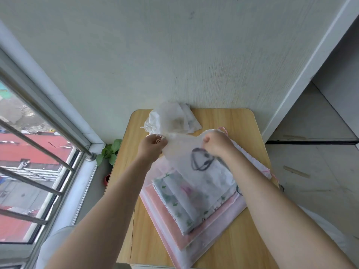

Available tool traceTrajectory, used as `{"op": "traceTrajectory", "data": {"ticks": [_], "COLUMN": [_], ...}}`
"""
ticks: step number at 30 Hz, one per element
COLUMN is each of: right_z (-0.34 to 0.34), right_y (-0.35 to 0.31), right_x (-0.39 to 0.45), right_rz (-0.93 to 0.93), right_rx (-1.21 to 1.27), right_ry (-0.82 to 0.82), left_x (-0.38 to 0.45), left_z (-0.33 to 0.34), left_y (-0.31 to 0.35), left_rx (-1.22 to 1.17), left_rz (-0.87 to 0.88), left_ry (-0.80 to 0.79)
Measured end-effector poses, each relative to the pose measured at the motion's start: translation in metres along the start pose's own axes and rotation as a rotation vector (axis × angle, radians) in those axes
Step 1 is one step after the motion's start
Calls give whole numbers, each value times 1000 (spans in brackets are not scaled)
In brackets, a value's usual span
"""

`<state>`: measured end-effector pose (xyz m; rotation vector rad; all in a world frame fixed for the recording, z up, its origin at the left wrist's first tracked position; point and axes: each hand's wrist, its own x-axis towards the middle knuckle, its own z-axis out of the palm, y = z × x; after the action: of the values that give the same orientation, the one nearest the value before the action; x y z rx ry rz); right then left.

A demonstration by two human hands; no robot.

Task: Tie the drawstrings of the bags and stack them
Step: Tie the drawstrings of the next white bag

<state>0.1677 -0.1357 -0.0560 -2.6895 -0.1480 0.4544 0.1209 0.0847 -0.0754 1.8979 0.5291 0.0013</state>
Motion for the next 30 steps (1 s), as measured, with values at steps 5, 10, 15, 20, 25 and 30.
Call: {"op": "traceTrajectory", "data": {"ticks": [5,10,15,20,25,30], "right_z": [-30,-26,3,23,36,38], "right_y": [-54,-46,-1,19,36,43], "right_x": [36,51,39,12,-16,-36], "right_rz": [-188,-145,77,206,143,-26], "right_rx": [325,261,-67,-131,-157,-277], "right_ry": [264,176,-27,-37,154,100], "left_x": [36,59,35,0,-26,-44], "left_z": [7,16,31,55,71,78], "left_y": [18,23,13,3,0,4], "left_rx": [-539,-471,-148,181,429,531], "left_rz": [-221,-366,-322,-184,-26,40], "left_ry": [134,36,146,-127,-245,-308]}}
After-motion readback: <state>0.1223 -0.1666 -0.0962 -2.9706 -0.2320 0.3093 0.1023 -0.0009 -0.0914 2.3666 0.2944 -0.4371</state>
